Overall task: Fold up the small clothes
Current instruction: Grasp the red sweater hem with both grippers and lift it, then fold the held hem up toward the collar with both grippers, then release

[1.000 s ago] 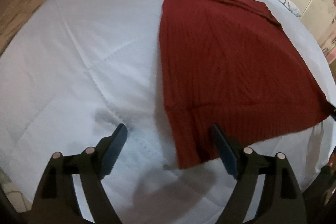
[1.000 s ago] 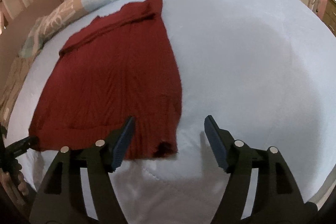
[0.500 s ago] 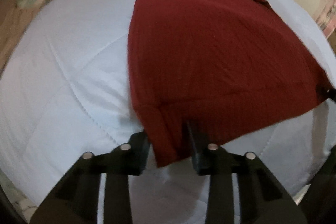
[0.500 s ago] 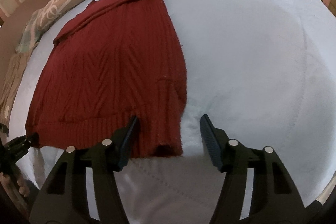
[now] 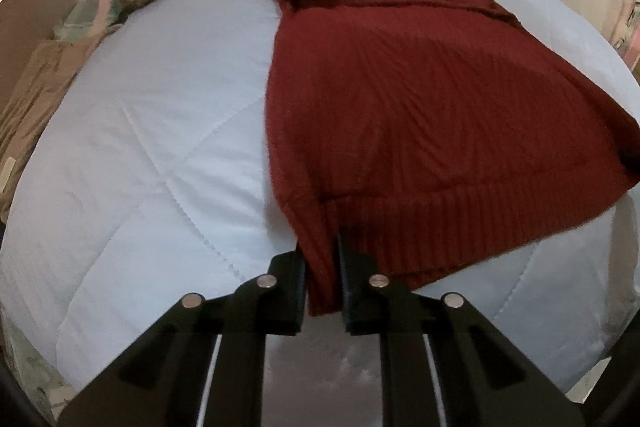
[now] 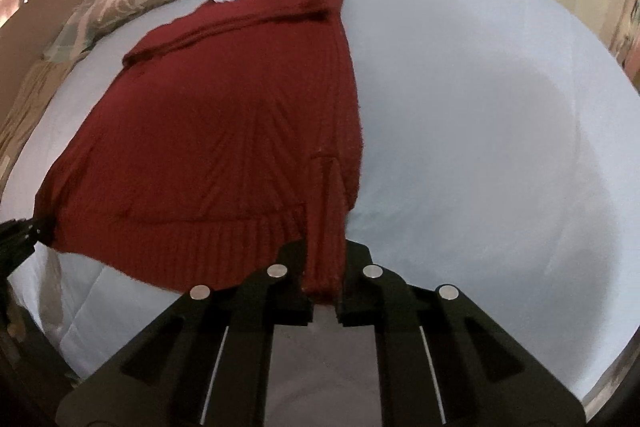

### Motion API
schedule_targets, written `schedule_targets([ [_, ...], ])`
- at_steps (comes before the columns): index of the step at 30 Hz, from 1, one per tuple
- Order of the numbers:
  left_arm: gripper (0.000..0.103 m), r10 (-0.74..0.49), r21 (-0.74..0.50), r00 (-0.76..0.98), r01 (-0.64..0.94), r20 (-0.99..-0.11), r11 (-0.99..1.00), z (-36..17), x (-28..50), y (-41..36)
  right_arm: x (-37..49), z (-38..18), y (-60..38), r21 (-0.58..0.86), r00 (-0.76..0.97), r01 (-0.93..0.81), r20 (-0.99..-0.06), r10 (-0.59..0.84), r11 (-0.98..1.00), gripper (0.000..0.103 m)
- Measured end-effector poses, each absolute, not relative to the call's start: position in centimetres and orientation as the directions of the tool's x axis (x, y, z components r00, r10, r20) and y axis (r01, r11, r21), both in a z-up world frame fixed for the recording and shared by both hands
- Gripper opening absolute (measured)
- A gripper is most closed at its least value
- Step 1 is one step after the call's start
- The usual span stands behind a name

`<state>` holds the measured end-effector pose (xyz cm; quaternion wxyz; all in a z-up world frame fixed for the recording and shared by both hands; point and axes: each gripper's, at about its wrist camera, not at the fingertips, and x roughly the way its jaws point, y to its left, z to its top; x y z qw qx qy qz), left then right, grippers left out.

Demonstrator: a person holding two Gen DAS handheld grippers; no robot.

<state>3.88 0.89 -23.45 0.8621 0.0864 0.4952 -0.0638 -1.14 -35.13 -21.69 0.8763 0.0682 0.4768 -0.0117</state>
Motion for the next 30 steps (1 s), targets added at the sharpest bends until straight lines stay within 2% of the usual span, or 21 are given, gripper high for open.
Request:
schedule_targets([
  [11, 0.013, -0.022, 0.077, 0.542, 0.159, -0.84, 0.984, -21.2, 2.0, 2.5, -2.6, -20.5, -34.1, 0.097, 0.548, 0.048, -0.834, 0.055, 0.994, 0.007],
  [17, 0.013, -0.028, 0.071, 0.528, 0.166, -0.848, 0.984, -21.6, 2.1, 2.6, -1.4, -22.0, -34.5, 0.102, 0.534, 0.048, -0.843, 0.061, 0.994, 0.007],
  [30, 0.013, -0.006, 0.122, 0.647, 0.154, -0.763, 0.98, -18.6, 7.3, 1.2, 4.8, -18.8, -34.6, 0.112, 0.657, 0.019, -0.75, 0.072, 0.993, 0.007],
])
